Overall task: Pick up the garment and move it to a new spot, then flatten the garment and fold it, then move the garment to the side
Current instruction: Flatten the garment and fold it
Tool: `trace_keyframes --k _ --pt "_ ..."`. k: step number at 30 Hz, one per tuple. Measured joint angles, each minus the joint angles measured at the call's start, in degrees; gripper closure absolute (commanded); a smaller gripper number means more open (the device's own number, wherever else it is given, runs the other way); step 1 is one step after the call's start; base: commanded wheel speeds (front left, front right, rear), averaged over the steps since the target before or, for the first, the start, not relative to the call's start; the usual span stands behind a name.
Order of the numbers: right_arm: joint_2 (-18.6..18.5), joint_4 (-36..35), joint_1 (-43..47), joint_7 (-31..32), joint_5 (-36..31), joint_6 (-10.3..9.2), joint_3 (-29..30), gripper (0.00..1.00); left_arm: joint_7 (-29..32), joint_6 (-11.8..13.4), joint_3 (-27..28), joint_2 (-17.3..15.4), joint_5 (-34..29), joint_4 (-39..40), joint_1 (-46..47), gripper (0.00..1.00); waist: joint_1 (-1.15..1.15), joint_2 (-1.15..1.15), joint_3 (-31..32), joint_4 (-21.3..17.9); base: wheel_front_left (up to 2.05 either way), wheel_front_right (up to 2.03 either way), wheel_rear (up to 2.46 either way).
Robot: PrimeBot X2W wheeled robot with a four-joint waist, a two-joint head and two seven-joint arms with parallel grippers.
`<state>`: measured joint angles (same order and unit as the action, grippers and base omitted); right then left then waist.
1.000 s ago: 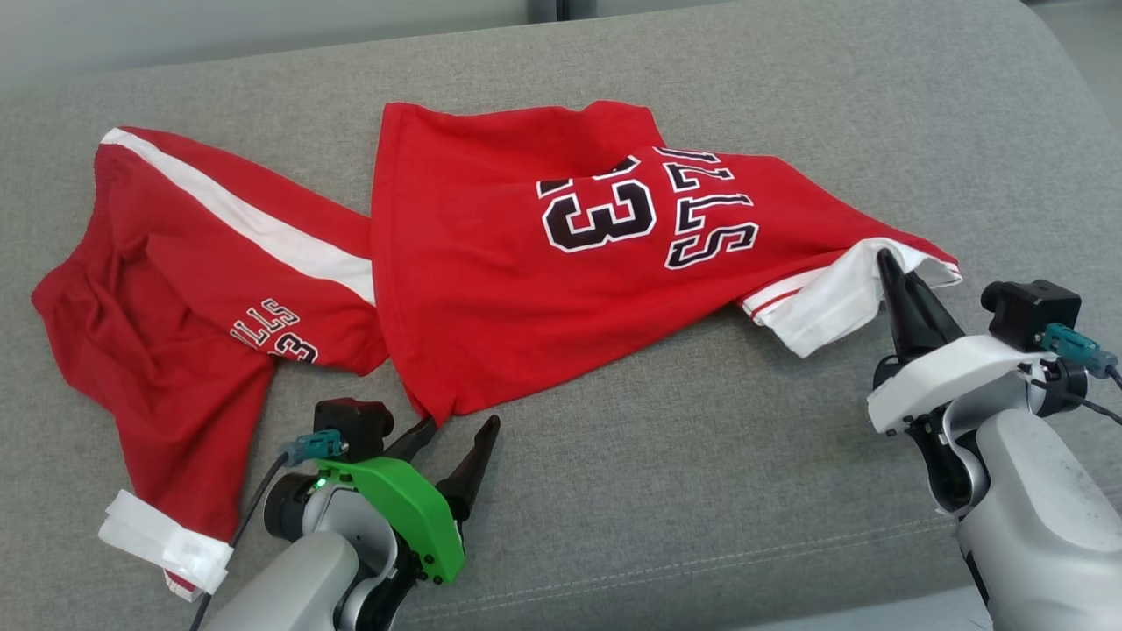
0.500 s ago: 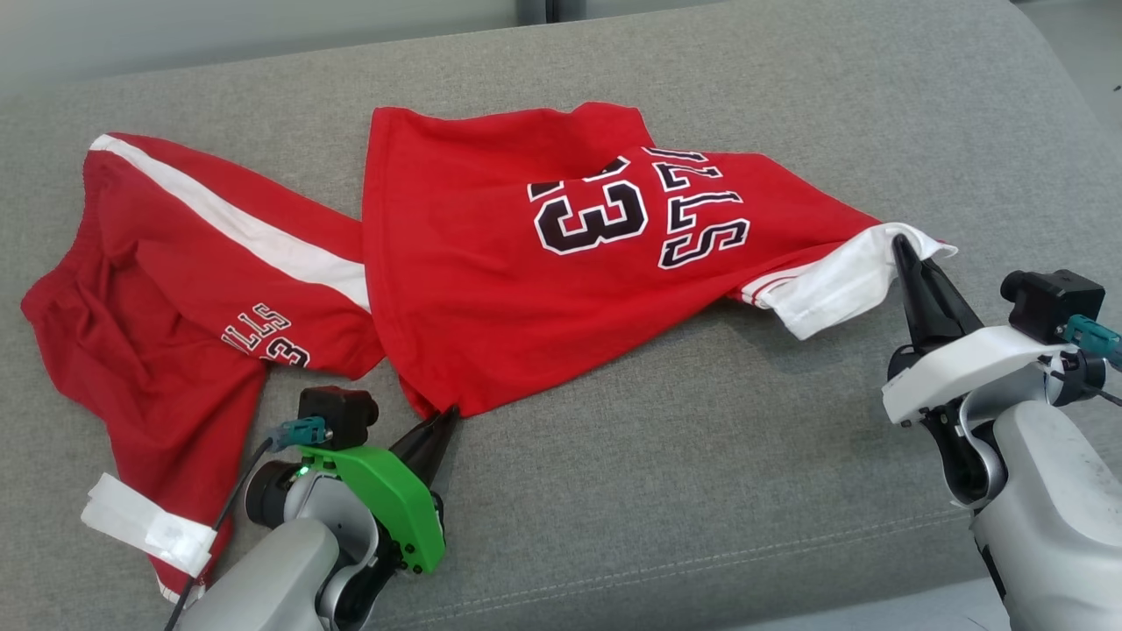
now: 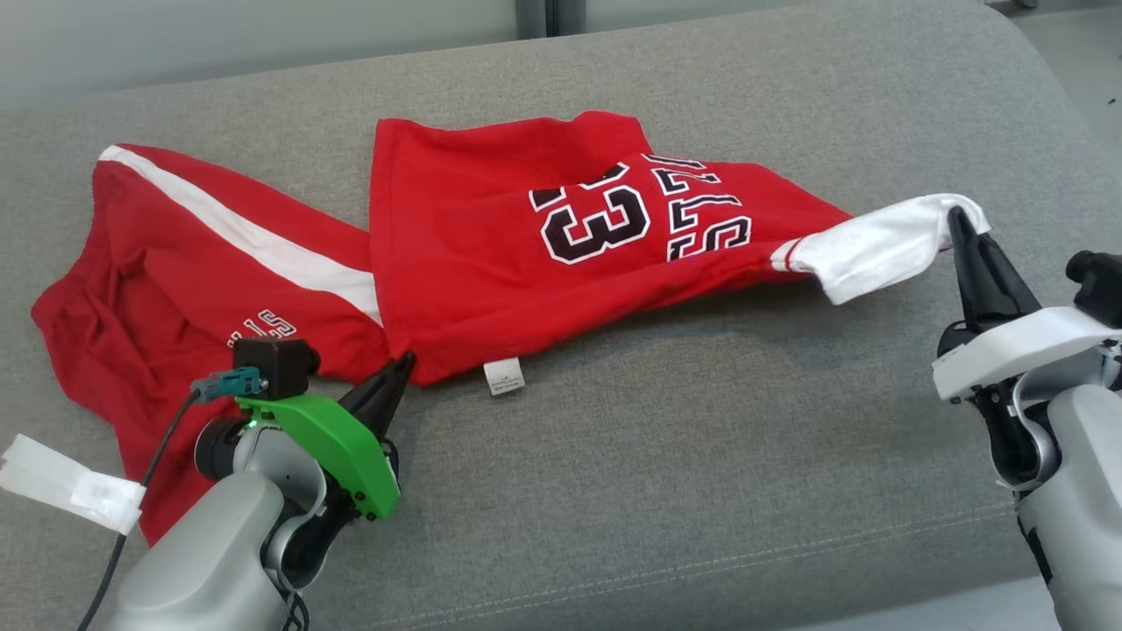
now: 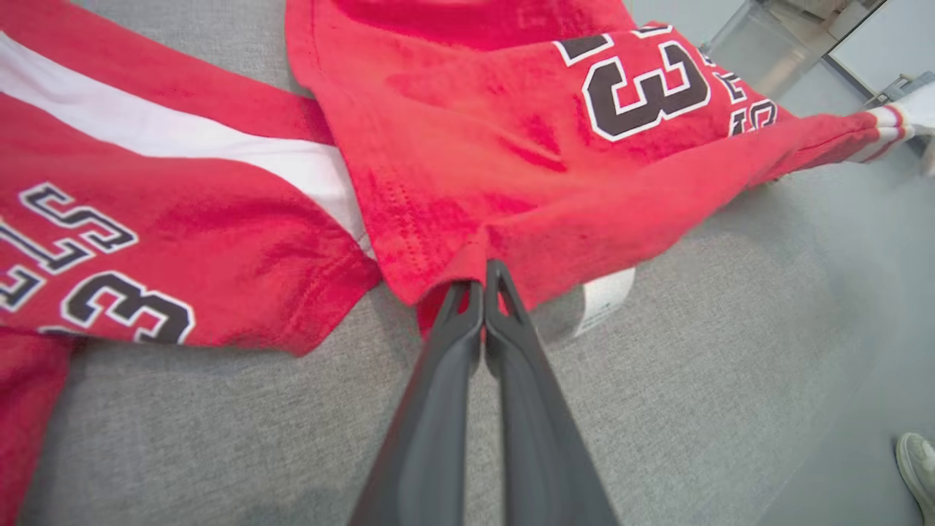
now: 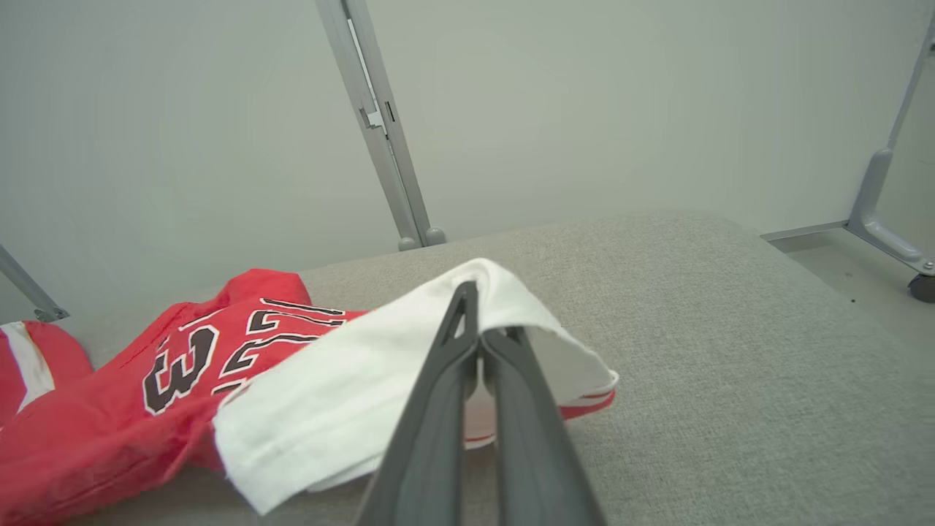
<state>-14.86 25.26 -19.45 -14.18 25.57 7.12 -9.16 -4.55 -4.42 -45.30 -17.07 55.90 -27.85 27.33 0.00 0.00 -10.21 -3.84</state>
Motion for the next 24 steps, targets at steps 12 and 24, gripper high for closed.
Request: trace_keyframes --k 12,24 --pt "-3.2 -2.7 0.0 1.0 4.6 0.0 1.5 1.0 4.0 -1.2 1.5 -0.1 5.5 7.0 0.3 1.0 0.0 0.0 3.4 1.9 0.0 0.0 0.0" --pt "-3.4 -4.6 0.1 4.7 6.4 0.0 -1.6 1.0 9.3 -1.2 0.5 -0.5 8.5 6.1 -0.3 1.0 0.0 0.0 1.9 2.4 0.0 0.0 0.0"
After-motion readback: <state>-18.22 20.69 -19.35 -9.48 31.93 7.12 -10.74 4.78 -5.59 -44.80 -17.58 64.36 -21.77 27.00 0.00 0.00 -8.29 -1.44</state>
